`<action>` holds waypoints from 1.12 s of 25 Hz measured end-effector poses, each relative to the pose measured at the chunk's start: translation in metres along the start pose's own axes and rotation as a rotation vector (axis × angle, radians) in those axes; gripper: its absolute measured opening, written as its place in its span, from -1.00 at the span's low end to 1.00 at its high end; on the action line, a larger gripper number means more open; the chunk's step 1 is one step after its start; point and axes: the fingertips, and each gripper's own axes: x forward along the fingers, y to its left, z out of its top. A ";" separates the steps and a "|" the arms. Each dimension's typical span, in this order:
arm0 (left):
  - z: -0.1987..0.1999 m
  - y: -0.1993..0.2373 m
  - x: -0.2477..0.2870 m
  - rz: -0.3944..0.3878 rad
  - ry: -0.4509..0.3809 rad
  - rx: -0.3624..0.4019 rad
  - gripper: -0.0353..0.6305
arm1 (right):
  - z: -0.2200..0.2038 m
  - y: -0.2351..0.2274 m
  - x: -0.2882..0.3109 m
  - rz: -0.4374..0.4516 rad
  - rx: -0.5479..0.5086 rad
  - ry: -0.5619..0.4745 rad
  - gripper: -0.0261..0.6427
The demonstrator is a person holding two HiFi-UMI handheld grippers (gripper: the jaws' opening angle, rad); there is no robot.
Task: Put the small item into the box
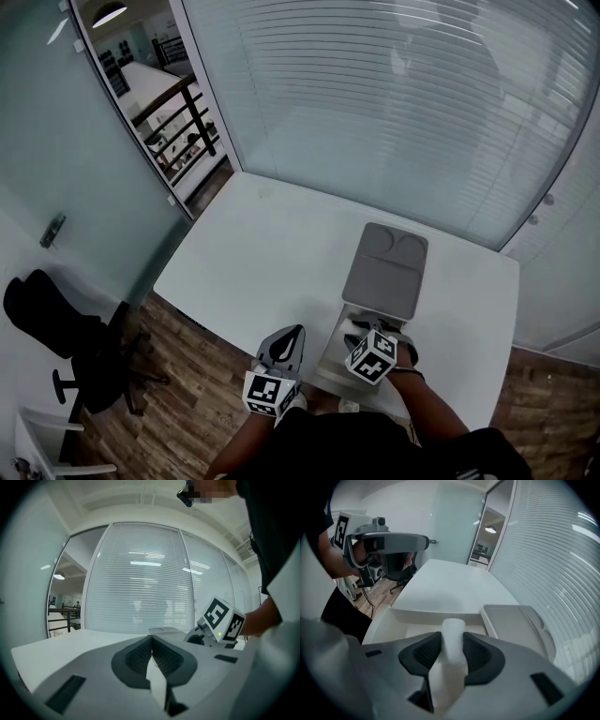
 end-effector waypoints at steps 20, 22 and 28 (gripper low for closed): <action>-0.002 0.033 0.019 -0.179 0.015 -0.049 -0.85 | 0.002 0.002 0.013 -0.082 0.086 0.072 -0.26; 0.000 0.036 0.015 -0.176 0.013 -0.066 -0.85 | 0.010 0.003 0.003 -0.079 0.125 0.028 -0.23; 0.009 0.050 0.011 -0.149 -0.002 -0.074 -0.85 | 0.043 -0.012 -0.048 -0.155 0.258 -0.204 -0.20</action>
